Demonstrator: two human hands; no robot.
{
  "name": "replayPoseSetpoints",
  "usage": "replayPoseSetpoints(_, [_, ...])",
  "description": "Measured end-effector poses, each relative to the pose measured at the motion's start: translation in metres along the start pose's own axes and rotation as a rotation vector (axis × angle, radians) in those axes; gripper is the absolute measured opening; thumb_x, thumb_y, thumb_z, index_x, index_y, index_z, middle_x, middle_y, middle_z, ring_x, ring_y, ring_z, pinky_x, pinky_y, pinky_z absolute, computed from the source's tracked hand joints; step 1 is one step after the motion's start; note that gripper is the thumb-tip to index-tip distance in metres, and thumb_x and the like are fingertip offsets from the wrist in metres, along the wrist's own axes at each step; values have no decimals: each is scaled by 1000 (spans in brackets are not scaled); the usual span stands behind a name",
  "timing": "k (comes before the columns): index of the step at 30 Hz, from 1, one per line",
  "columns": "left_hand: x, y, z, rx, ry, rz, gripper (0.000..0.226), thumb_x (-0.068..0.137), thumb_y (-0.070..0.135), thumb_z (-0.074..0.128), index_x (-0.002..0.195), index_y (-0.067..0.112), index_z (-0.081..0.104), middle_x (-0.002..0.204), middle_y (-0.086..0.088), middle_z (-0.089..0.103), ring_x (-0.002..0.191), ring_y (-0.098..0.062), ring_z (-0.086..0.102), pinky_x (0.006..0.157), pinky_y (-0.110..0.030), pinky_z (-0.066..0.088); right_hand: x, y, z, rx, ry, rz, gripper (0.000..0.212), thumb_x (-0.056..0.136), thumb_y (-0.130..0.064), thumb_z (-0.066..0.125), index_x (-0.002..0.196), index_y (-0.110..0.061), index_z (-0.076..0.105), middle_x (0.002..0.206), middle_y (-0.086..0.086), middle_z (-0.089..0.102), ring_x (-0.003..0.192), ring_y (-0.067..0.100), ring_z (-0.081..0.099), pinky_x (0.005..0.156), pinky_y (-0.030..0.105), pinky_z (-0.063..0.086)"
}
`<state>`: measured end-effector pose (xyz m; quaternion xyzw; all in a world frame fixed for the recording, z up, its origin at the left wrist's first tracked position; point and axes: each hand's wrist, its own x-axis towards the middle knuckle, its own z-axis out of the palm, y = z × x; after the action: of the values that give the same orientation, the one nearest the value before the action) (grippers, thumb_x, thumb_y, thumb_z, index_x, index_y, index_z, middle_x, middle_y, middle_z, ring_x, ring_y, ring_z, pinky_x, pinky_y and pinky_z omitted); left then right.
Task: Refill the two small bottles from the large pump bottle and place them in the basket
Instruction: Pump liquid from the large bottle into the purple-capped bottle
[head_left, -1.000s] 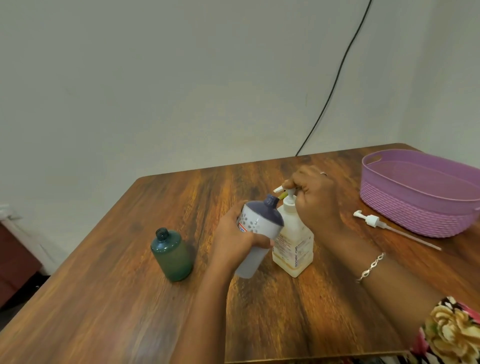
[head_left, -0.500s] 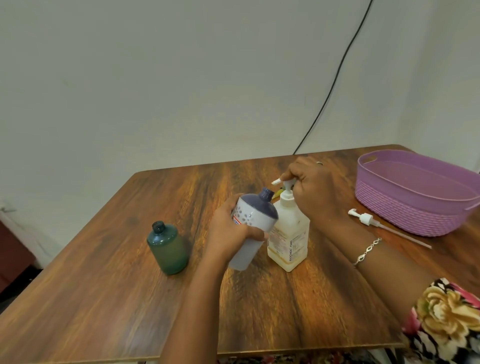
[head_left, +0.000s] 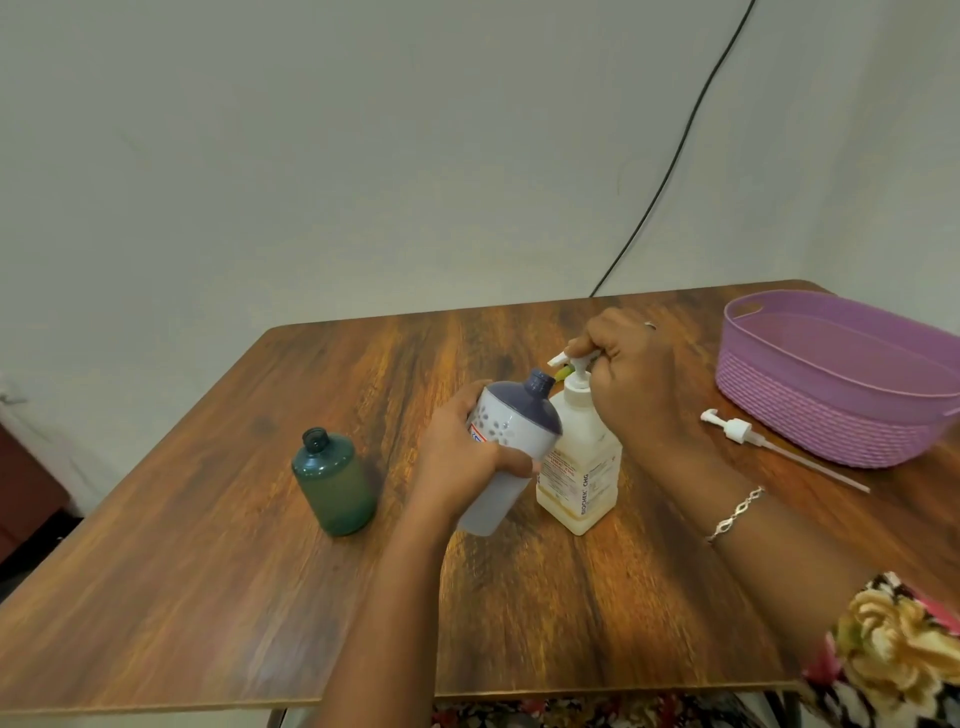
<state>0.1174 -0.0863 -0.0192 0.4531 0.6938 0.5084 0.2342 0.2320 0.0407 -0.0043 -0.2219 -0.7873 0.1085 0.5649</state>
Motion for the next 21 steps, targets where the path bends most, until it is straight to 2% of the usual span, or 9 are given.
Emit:
replayPoseSetpoints(4, [-1, -1, 1, -3, -7, -15, 61, 61, 8, 80, 113, 26, 54, 103, 4, 59, 92, -16, 57, 72, -34, 51, -10, 0, 9, -58, 10, -30, 19, 72, 8, 47, 61, 3, 62, 61, 14, 58, 60, 29, 52, 51, 31, 39])
replayPoseSetpoints(12, [-5, -1, 0, -22, -7, -19, 61, 62, 9, 81, 114, 24, 52, 107, 1, 59, 97, -20, 56, 79, -40, 52, -10, 2, 3, -12, 63, -40, 32, 77, -10, 38, 66, 3, 65, 66, 15, 62, 64, 29, 56, 54, 35, 45])
replayPoseSetpoints(16, [-5, -2, 1, -18, -3, -36, 60, 64, 7, 79, 115, 24, 53, 108, -1, 59, 97, -21, 56, 79, -41, 53, -17, -1, 12, -70, 69, -52, 21, 75, 10, 47, 64, 3, 64, 64, 15, 60, 61, 29, 53, 49, 35, 45])
replayPoseSetpoints(18, [-5, 0, -1, -30, 9, -36, 61, 63, 6, 79, 117, 21, 54, 107, -1, 59, 95, -20, 56, 74, -36, 52, -18, 0, 11, -70, 60, -57, 23, 76, 6, 44, 63, 3, 63, 63, 15, 60, 61, 29, 53, 49, 36, 45])
replayPoseSetpoints(21, [-6, 2, -2, -24, 5, -35, 64, 64, 6, 78, 121, 20, 52, 111, -2, 57, 98, -21, 55, 77, -36, 51, -11, 1, 4, -36, 27, -34, 24, 76, 1, 44, 65, 2, 65, 65, 15, 62, 63, 30, 56, 54, 37, 46])
